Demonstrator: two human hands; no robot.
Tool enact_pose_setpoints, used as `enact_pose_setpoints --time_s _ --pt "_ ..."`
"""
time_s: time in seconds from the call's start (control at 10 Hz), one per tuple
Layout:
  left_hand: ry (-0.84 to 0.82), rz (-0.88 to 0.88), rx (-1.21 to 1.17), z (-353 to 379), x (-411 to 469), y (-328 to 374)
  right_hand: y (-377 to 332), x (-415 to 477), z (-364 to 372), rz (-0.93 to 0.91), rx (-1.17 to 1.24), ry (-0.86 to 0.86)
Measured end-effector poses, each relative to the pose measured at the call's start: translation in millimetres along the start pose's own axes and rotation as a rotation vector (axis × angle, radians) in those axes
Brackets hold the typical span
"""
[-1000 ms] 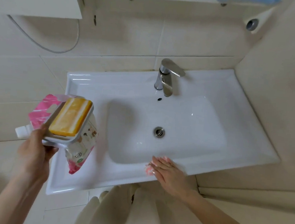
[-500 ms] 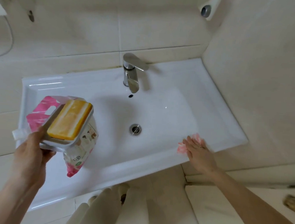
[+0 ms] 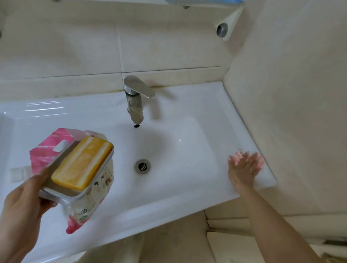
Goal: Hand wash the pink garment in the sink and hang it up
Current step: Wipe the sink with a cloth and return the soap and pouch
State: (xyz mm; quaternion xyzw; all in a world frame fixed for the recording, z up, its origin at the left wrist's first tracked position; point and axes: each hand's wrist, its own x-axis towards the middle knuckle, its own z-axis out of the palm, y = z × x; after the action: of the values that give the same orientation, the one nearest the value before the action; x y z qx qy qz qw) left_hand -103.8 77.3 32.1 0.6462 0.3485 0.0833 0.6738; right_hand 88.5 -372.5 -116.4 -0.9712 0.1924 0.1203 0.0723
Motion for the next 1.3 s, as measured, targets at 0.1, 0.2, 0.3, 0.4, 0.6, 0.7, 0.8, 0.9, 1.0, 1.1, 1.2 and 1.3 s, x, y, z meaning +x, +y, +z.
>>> enact_pose_setpoints --time_s 0.1,0.2,0.3,0.4,0.6,0.7,0.8,0.9,1.0,1.1,1.2,1.3 --pt "-0.005 0.006 -0.01 7.5 -1.2 2.8 -15.9 11.1 4.5 -0.093 0.046 0.009" --pt "0.008 -0.011 -0.005 10.7 -0.4 4.3 -35.8 4.8 12.1 -0.355 0.069 -0.001" --pt "0.03 -0.021 -0.012 12.0 2.4 6.1 -22.6 -10.4 20.0 -0.625 0.037 -0.006" --pt "0.019 -0.036 0.007 7.2 11.3 -1.5 -1.6 -1.2 8.3 -0.627 0.111 -0.008" --pt "0.09 -0.042 -0.104 6.8 20.3 -12.8 -46.4 73.4 -5.7 -0.3 0.022 0.057" --pt "0.107 -0.057 -0.093 8.5 24.4 -15.5 -87.2 94.7 -8.0 -0.302 0.03 0.029" --pt "0.121 -0.068 -0.099 13.9 20.6 -9.5 -111.8 97.9 -4.0 -0.389 -0.014 0.03" --pt "0.138 -0.058 -0.111 22.6 18.5 -1.1 -108.7 85.6 4.4 -0.522 0.072 0.046" --pt "0.119 -0.139 -0.03 0.8 46.3 -18.4 -93.7 81.7 4.0 -0.654 0.158 0.056" --pt "0.155 -0.12 0.025 -7.9 54.6 -25.5 -97.4 98.0 -0.5 -0.553 0.189 0.088" --pt "0.159 -0.102 0.002 2.8 45.1 -13.8 -119.6 123.9 -2.1 -0.418 0.099 0.123" --pt "0.195 -0.074 0.043 -3.5 45.5 -20.0 -143.3 149.0 -3.6 -0.334 0.071 0.085"
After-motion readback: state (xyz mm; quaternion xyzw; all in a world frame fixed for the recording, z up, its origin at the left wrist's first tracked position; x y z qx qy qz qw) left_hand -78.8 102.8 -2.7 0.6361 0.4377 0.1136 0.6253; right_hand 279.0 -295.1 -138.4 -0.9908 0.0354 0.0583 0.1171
